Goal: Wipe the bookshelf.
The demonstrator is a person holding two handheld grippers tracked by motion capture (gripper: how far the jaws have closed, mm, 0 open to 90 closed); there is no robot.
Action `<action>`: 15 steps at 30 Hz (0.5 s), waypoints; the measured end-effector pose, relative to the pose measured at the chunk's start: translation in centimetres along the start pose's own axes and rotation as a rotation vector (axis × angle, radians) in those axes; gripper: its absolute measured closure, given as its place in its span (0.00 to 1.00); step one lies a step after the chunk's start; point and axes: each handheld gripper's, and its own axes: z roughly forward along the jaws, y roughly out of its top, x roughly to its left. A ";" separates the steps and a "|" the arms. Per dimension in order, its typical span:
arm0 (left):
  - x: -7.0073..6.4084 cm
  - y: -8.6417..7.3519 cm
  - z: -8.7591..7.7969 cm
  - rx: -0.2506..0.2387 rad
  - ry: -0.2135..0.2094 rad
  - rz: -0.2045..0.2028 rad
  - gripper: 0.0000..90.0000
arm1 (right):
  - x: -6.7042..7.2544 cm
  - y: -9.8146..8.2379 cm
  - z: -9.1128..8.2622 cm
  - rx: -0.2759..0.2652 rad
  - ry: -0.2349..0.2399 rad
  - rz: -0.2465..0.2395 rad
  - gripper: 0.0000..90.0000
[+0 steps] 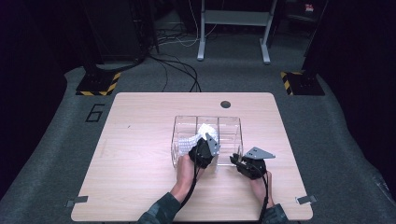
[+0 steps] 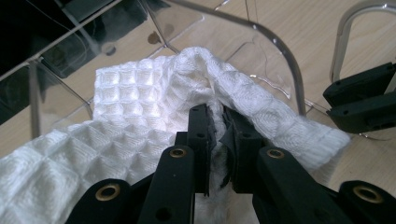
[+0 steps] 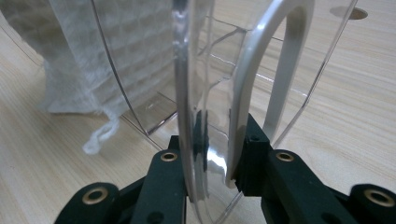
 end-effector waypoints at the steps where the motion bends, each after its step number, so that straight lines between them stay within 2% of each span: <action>1: -0.1 -0.1 0.1 0.006 -0.003 0.001 0.91 | 0.0 0.0 0.0 0.002 -0.001 -0.004 0.84; 3: -0.2 -0.5 0.4 0.007 -0.007 -0.004 0.91 | 0.0 0.0 0.0 0.002 0.000 -0.003 0.84; 7: -0.5 -1.4 1.0 0.038 -0.034 -0.011 0.91 | 0.0 0.0 0.0 0.003 -0.002 0.002 0.84; 9: -0.6 -1.6 1.1 0.032 -0.031 -0.013 0.91 | 0.1 0.0 0.0 0.005 -0.002 0.006 0.84; 10: -0.7 -2.0 1.4 0.052 -0.046 -0.017 0.91 | 0.1 0.0 0.0 0.006 -0.002 0.006 0.84; 12: -0.7 -2.2 1.6 0.048 -0.048 -0.020 0.91 | 0.1 0.0 0.0 0.005 -0.003 0.006 0.84; 15: -0.8 -2.5 1.9 0.075 -0.065 -0.020 0.91 | 0.1 0.0 0.0 0.005 -0.003 0.007 0.85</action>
